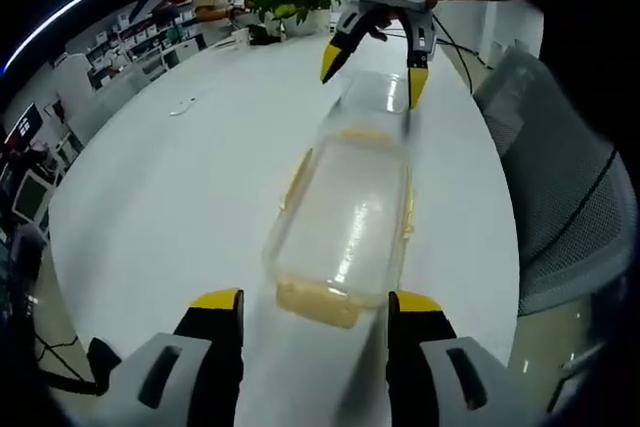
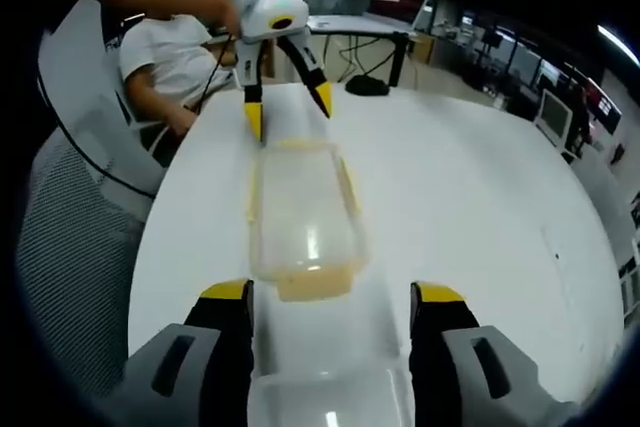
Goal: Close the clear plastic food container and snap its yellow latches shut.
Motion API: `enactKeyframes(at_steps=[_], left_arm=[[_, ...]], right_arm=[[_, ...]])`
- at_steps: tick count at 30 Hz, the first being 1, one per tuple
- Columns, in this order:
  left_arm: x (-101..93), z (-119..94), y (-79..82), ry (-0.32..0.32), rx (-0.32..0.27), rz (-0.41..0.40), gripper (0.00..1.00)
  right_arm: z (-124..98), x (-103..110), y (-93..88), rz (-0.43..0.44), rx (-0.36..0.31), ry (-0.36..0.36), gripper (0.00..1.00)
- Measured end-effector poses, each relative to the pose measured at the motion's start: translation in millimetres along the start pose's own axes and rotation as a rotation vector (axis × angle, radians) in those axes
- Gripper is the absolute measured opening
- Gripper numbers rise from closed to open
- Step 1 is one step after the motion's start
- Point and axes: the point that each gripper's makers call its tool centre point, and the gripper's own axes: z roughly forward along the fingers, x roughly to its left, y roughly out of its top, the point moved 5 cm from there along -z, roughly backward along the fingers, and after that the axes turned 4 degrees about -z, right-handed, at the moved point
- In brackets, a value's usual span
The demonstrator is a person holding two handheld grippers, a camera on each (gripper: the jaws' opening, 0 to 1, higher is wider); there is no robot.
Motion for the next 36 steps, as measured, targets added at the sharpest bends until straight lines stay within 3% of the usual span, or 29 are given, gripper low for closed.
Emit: enactKeyframes(at_steps=[21,36], left_arm=[[-1.2,18.5,-7.3,-0.097,0.103,0.132,0.41],[0.0,23.4,-4.0,-0.17,0.117,0.166,0.38]], right_arm=[[31.5,7.0,-9.5,-0.109,0.1,0.098,0.44],[47.2,8.4,-10.3,-0.122,0.136,0.143,0.39]])
